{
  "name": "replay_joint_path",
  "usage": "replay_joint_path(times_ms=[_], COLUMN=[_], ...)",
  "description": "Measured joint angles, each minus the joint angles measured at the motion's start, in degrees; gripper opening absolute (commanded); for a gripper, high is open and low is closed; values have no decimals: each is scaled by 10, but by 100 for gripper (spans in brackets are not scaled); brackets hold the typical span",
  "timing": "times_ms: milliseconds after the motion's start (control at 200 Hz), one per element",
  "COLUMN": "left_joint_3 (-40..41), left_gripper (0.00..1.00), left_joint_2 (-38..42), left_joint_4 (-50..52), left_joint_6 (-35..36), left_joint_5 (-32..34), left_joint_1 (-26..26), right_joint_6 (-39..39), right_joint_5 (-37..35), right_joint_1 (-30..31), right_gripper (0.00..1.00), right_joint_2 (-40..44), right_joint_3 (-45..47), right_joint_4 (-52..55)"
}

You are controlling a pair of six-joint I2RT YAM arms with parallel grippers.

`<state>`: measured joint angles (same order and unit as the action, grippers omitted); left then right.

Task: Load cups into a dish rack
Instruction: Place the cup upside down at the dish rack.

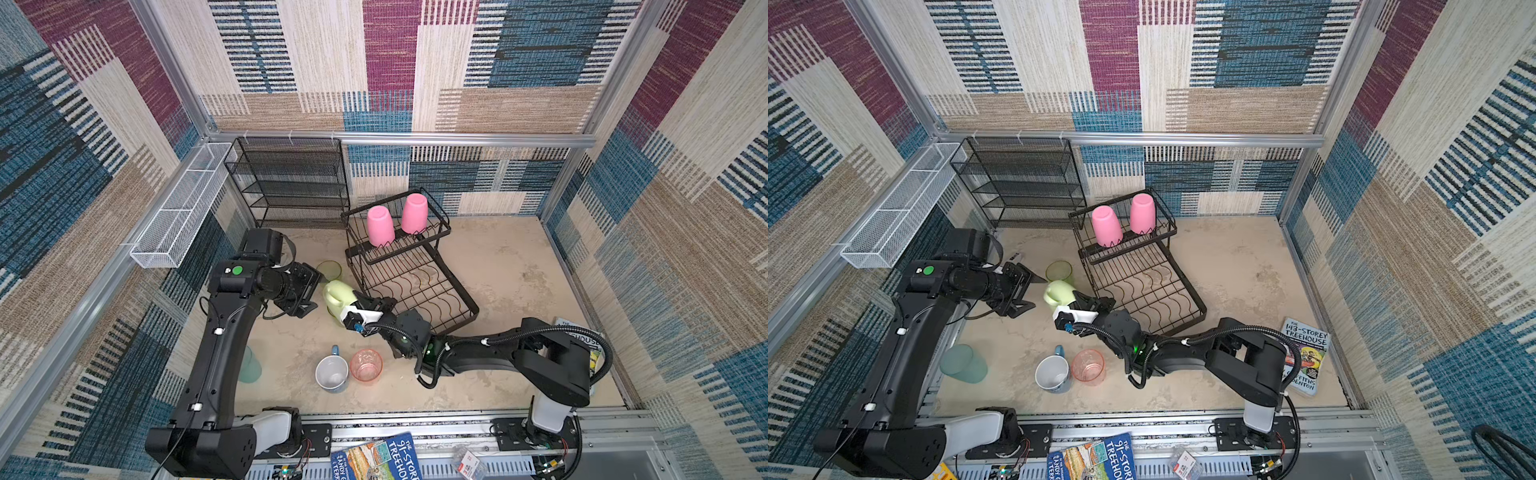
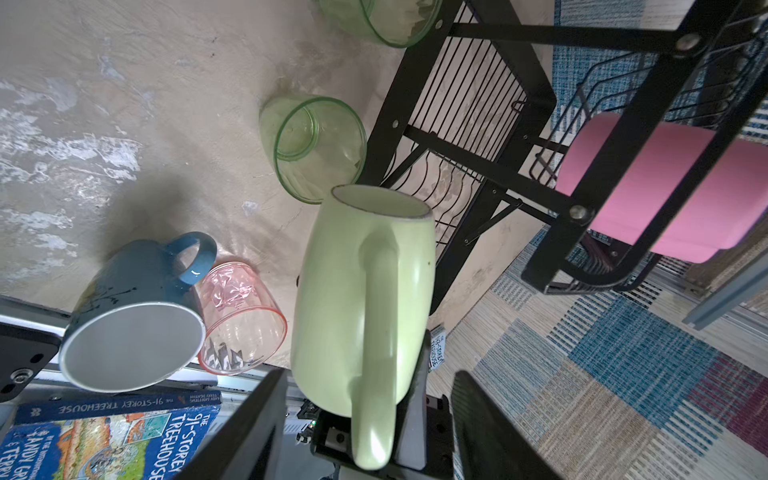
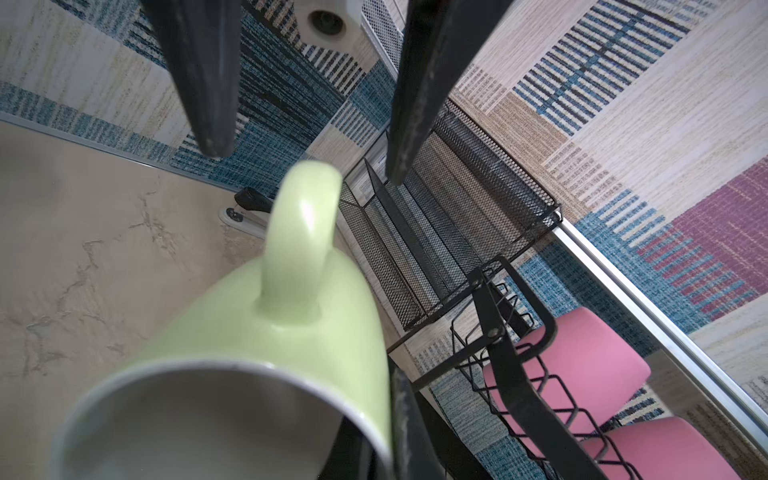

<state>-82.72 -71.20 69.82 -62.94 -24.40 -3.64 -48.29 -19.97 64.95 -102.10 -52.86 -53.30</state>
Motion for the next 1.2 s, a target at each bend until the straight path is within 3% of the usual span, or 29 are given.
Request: replay_joint_path(times_ms=[255,921,1197], left_joint_3=[16,64,67], left_gripper=[40,39,31], left_joint_2=[2,-2,-8], left_joint_4=[-7,-35,-49], left_joint_6=[-4,-3,-3], left_joint_5=[-15,-14,-12], left_joint_1=[0,-11,-13], right_joint_6=[-9,-12,-18], right_joint_5=[4,30,29], right_joint_1=[0,2,3], right_gripper=[0,0,0], right_joint_2=[-3,-16,-18], right_joint_3=[1,2,2], right_joint_4=[-14,-16,-16])
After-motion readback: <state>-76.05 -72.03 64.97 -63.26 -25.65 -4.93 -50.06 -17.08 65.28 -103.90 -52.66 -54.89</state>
